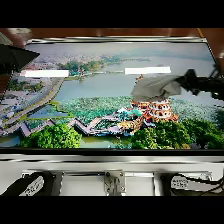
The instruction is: Fold the shirts.
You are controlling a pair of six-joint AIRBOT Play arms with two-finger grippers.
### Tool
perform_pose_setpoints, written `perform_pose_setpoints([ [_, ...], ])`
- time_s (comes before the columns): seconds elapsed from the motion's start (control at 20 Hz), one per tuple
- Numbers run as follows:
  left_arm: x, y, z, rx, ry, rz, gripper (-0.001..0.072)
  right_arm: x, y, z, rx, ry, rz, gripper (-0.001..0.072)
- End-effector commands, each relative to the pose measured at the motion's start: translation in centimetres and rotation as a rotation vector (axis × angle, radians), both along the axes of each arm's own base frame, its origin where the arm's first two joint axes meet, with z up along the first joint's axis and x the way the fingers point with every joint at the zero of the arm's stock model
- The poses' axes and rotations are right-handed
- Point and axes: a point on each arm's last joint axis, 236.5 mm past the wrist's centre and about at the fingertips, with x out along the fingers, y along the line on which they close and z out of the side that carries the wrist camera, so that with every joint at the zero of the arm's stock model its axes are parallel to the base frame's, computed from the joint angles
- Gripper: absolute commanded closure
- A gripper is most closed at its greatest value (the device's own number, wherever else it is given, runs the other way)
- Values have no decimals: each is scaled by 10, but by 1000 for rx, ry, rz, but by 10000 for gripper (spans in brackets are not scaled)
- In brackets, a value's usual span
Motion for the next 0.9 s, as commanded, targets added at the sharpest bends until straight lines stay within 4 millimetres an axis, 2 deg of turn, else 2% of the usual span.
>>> perform_pose_setpoints([
  [0.0,-12,-17,0,3,8,-55,670,-51,-100,-19,-44,160,-197,643],
  [0.1,-19,-33,0,3,7,-99,670,-107,-142,-49,-105,361,-265,644],
  [0.2,-24,-50,2,2,-4,-136,670,-166,-163,-70,-126,567,-290,645],
  [0.3,-26,-68,8,-11,-31,-157,670,-202,-154,-82,-61,671,-287,645],
  [0.45,-32,-95,14,-8,-77,-190,670,-237,-130,-104,-11,740,-347,645],
  [0.55,-39,-108,11,14,-81,-221,670,-262,-113,-125,-6,787,-387,645],
  [0.7,-45,-118,7,33,-83,-248,670,-287,-93,-145,-7,811,-467,645],
  [0.85,-44,-117,8,31,-86,-243,670,-315,-81,-153,-38,862,-496,645],
])
